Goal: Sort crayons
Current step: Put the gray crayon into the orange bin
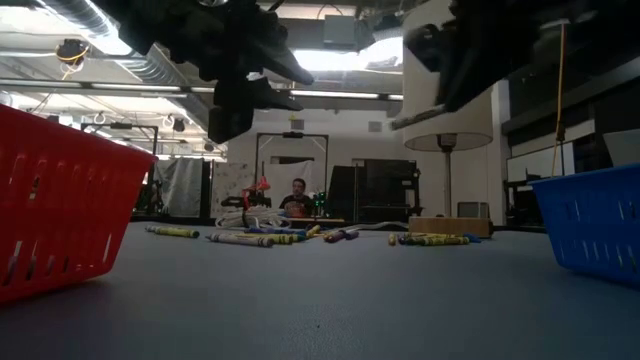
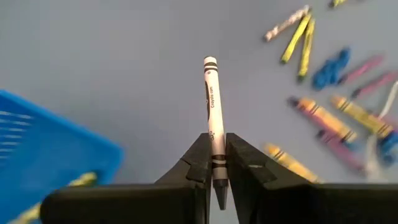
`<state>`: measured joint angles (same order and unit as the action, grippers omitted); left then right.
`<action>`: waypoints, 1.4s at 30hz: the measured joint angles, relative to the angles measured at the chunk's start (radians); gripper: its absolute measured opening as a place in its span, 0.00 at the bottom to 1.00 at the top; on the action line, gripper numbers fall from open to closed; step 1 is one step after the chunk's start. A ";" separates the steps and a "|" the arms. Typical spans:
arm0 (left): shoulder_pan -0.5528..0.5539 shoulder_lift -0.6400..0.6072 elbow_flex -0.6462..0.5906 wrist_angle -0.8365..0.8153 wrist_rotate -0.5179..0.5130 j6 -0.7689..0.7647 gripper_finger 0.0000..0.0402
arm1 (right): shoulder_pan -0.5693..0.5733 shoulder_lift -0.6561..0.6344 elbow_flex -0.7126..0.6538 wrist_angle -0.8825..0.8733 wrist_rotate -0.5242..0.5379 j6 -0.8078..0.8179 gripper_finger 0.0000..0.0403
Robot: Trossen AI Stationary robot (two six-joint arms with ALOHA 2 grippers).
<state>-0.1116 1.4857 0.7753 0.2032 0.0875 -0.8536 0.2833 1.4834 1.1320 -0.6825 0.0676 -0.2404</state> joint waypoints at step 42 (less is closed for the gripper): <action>-0.003 0.000 0.000 -0.012 0.000 0.133 0.30 | 0.489 -0.190 0.000 -0.547 -0.349 0.968 0.10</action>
<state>-0.1146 1.4857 0.7753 0.1909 0.0872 -0.7208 0.7723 1.2938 1.1324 -1.2298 -0.2810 0.7275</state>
